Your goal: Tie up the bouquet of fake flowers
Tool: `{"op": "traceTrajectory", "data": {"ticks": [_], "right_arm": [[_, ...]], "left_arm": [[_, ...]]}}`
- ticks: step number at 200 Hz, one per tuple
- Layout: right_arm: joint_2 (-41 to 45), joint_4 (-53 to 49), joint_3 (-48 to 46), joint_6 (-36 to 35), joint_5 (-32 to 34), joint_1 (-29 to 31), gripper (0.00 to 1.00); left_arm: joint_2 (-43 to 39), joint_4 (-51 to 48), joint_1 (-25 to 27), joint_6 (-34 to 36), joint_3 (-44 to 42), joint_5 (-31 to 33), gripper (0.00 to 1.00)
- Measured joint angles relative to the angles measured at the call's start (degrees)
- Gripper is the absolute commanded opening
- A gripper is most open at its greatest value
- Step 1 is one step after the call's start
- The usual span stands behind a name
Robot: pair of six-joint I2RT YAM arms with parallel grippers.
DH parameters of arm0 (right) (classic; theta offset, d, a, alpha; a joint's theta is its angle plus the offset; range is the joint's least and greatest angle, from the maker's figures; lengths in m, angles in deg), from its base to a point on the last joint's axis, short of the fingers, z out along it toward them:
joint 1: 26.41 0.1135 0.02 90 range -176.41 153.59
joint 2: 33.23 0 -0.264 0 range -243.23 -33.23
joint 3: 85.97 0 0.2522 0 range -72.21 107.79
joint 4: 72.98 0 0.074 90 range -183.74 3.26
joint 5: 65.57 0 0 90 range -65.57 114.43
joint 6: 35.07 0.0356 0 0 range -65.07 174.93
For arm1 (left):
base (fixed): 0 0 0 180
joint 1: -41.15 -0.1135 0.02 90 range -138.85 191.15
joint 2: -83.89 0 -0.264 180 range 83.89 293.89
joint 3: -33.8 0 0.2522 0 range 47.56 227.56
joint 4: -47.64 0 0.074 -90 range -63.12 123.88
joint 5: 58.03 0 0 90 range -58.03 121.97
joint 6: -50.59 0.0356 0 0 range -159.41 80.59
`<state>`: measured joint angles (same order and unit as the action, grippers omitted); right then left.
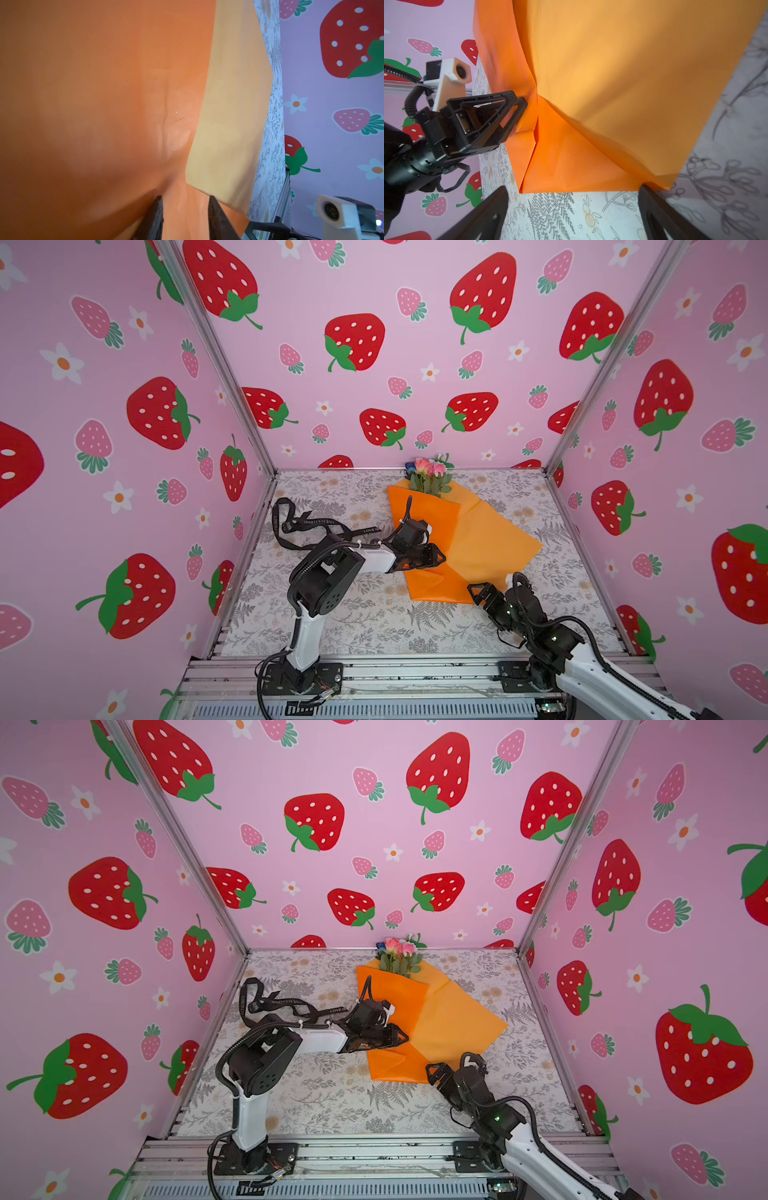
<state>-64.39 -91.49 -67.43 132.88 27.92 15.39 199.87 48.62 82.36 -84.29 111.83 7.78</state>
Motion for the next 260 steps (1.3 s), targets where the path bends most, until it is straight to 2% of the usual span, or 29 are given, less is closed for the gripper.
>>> {"op": "traceTrajectory", "data": {"ticks": [60, 103, 145, 194, 219, 260], "right_arm": [[-2.7, 3.7, -0.4, -3.2, 2.8, -0.9, 1.00], [-5.3, -6.0, 6.0, -8.9, 3.9, -6.6, 1.00], [-8.0, -10.0, 8.3, -12.7, -1.5, -12.8, 1.00], [-11.7, -12.4, 9.9, -19.1, -5.9, -20.6, 1.00], [-13.9, -10.5, 10.2, -21.1, -8.2, -22.0, 1.00], [-14.7, -7.6, 9.9, -21.0, -11.2, -22.2, 1.00]], "left_arm": [[0.0, 0.0, 0.0, 0.0, 0.0, 0.0, 0.37], [0.0, 0.0, 0.1, 0.1, -0.2, -0.5, 0.37], [-3.6, -3.0, 1.7, 2.4, -1.4, -0.5, 0.37], [-8.8, -8.9, 7.6, 9.2, -1.5, 1.2, 0.37], [-8.6, -11.9, 9.8, 11.3, -1.7, 2.7, 0.36], [-8.0, -15.4, 10.3, 13.1, -1.9, 5.6, 0.33]]}}
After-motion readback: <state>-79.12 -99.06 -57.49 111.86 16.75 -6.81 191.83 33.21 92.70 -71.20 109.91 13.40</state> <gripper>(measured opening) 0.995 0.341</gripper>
